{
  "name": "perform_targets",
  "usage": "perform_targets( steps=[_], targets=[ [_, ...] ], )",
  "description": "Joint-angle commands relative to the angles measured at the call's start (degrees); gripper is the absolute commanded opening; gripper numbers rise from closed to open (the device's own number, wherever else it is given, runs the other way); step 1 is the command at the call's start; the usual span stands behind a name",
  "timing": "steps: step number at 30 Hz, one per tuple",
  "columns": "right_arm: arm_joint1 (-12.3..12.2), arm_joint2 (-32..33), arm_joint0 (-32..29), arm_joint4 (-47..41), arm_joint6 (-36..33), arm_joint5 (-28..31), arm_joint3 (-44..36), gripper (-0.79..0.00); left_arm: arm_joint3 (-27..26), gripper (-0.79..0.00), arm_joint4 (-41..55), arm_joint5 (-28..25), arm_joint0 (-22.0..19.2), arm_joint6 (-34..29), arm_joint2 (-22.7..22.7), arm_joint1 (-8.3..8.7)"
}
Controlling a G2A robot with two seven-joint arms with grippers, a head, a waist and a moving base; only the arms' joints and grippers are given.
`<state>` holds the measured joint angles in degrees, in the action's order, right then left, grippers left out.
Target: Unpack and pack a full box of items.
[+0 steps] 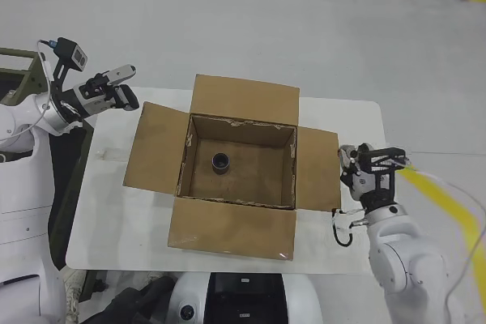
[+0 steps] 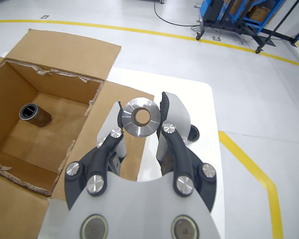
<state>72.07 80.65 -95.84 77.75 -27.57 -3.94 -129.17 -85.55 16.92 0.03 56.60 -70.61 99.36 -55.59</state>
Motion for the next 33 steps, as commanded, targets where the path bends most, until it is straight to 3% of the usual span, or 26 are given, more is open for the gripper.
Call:
perform_targets(
  steps=[1,14,33],
  targets=[
    [0.13,-2.54,2.72,0.48,-0.92,1.36,0.71,-0.785,0.00,0.000,0.00,0.00,0.00,0.00,0.00,0.00],
    [2.18,-18.00,19.09,1.83,-4.89,3.94,10.82,-0.785,0.00,0.000,0.00,0.00,0.00,0.00,0.00,0.00],
    [4.78,-27.10,29.30,-1.32,-9.47,5.76,23.27,-0.785,0.00,0.000,0.00,0.00,0.00,0.00,0.00,0.00]
  ],
)
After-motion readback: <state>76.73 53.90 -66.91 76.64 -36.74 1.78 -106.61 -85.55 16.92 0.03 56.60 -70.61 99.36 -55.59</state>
